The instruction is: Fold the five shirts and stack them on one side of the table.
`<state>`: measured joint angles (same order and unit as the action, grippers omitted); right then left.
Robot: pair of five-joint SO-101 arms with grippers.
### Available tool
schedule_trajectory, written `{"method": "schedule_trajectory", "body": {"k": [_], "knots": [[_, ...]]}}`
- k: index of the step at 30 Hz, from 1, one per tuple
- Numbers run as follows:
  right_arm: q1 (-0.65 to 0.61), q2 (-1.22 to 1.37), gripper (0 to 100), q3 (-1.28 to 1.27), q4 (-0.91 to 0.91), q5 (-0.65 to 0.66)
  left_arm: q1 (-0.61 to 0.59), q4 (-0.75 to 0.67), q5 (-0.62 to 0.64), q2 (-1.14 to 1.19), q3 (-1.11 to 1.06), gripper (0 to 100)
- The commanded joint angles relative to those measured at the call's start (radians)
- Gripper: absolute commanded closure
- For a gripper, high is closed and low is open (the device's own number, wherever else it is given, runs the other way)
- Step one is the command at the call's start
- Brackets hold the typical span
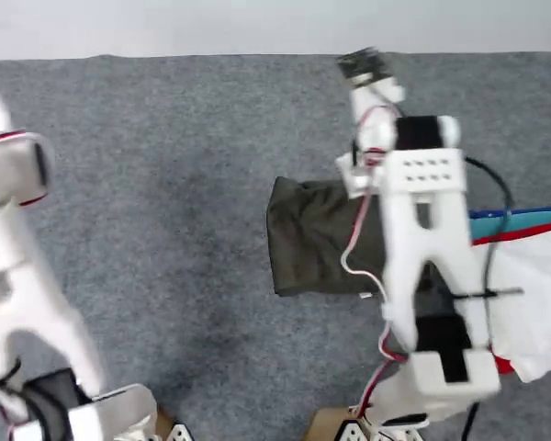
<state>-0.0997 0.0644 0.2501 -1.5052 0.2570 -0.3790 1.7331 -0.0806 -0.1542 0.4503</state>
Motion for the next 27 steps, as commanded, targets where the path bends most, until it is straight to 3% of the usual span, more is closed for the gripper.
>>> {"method": "schedule_trajectory", "body": {"k": [1,11,17,27], "knots": [[0.085,-0.125,98.9,0.052,-0.079,-0.009,0.14,0.018,-0.012,0.08,-0.028,100],[0.344,-0.188,98.9,0.051,-0.269,-0.009,0.496,-0.066,-0.012,0.374,-0.025,99],[0.493,-0.191,98.9,-0.015,-0.28,-0.009,0.582,-0.152,-0.012,0.508,0.03,91],[0.607,-0.191,98.9,-0.057,-0.283,-0.009,0.683,-0.152,-0.014,0.792,0.433,85]]}}
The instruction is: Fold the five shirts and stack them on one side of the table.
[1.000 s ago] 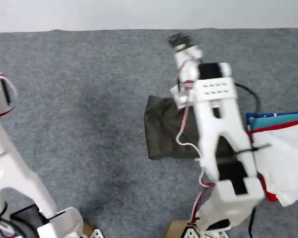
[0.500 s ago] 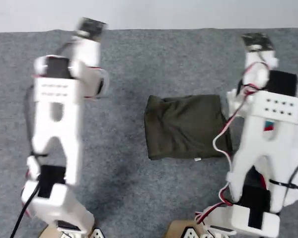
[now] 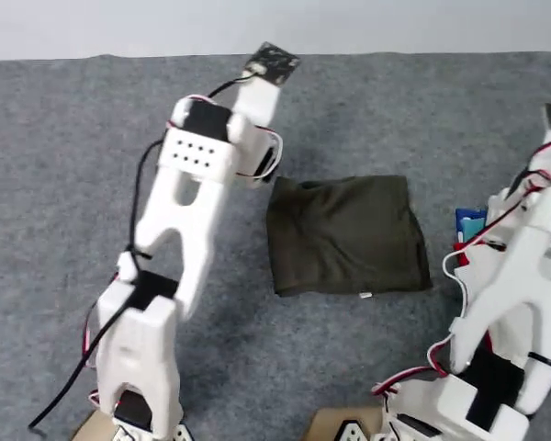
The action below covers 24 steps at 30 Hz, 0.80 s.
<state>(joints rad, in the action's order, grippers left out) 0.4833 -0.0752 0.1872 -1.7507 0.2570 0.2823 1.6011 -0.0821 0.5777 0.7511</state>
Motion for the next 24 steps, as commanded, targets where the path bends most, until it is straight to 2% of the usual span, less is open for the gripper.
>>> {"method": "schedule_trajectory", "body": {"k": [1,12,18,24], "knots": [[0.028,-0.051,98.9,0.006,-0.038,-0.009,0.026,-0.02,-0.012,0.103,0.174,85],[0.041,-0.051,98.9,0.006,-0.039,-0.009,0.043,-0.012,-0.009,0.502,0.596,85],[0.041,-0.051,98.9,0.005,-0.039,-0.009,0.031,0.006,-0.009,0.606,0.638,85],[0.041,-0.051,98.9,0.005,-0.039,-0.009,-0.035,0.055,-0.011,0.624,0.638,86]]}}
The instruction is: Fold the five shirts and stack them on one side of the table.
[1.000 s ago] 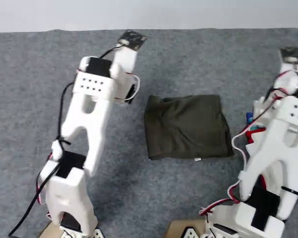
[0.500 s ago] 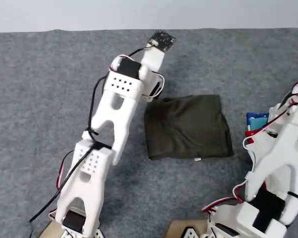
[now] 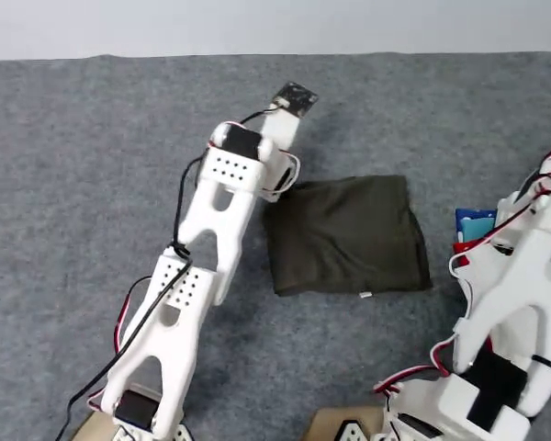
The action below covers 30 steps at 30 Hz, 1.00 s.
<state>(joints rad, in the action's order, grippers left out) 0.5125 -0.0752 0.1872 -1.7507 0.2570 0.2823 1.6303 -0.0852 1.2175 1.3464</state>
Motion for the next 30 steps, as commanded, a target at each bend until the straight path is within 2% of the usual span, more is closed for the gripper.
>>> {"method": "schedule_trajectory", "body": {"k": [1,6,12,21,25,30], "knots": [[0.012,-0.051,98.9,0.005,-0.039,-0.009,-0.051,0.029,-0.008,-0.018,0.042,86],[0.012,-0.051,98.9,0.005,-0.039,-0.011,-0.104,0.029,-0.008,-0.021,0.042,86],[0.012,-0.051,98.9,0.005,-0.039,-0.011,-0.1,0.031,-0.008,-0.023,0.054,86],[0.008,-0.051,98.9,0.005,-0.039,-0.011,-0.097,0.117,-0.002,-0.028,0.341,86],[0.004,-0.051,98.9,-0.012,-0.039,-0.011,-0.06,0.124,0.009,-0.103,0.271,86],[0.004,-0.051,98.9,-0.063,-0.039,-0.009,0.044,0.124,0.04,-0.152,0.113,86]]}}
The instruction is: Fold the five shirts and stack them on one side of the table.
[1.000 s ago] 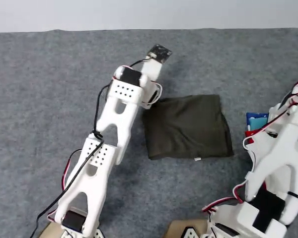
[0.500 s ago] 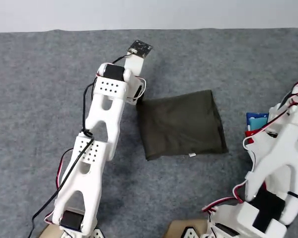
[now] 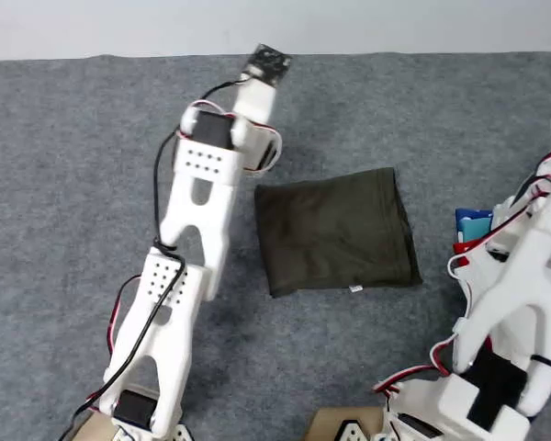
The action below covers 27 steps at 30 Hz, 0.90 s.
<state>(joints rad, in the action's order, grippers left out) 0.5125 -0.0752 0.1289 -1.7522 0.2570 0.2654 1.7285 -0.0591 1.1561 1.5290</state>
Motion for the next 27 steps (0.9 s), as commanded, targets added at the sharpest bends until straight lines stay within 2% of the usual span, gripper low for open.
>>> {"method": "schedule_trajectory", "body": {"k": [1,5,13,18,21,24,27], "knots": [[0.004,-0.051,98.9,-0.011,-0.038,-0.009,0.08,0.025,0.012,-0.091,-0.107,86],[0.01,-0.051,98.9,-0.017,-0.036,-0.009,0.101,0.003,0.014,-0.066,-0.203,86],[0.005,-0.051,98.9,-0.026,-0.035,-0.009,0.034,-0.124,0.014,-0.02,-0.205,86],[0.004,-0.051,98.9,-0.051,-0.031,-0.009,0.052,-0.124,0.012,-0.029,-0.199,86],[0.004,-0.051,98.9,-0.049,-0.03,-0.009,0.049,-0.068,0.011,-0.029,-0.088,87],[-0.018,-0.051,98.9,-0.048,-0.024,-0.017,0.012,0.012,0.012,-0.029,0.134,90],[-0.111,-0.039,98.9,-0.054,-0.019,-0.018,-0.046,0.026,0.015,-0.109,0.131,90]]}}
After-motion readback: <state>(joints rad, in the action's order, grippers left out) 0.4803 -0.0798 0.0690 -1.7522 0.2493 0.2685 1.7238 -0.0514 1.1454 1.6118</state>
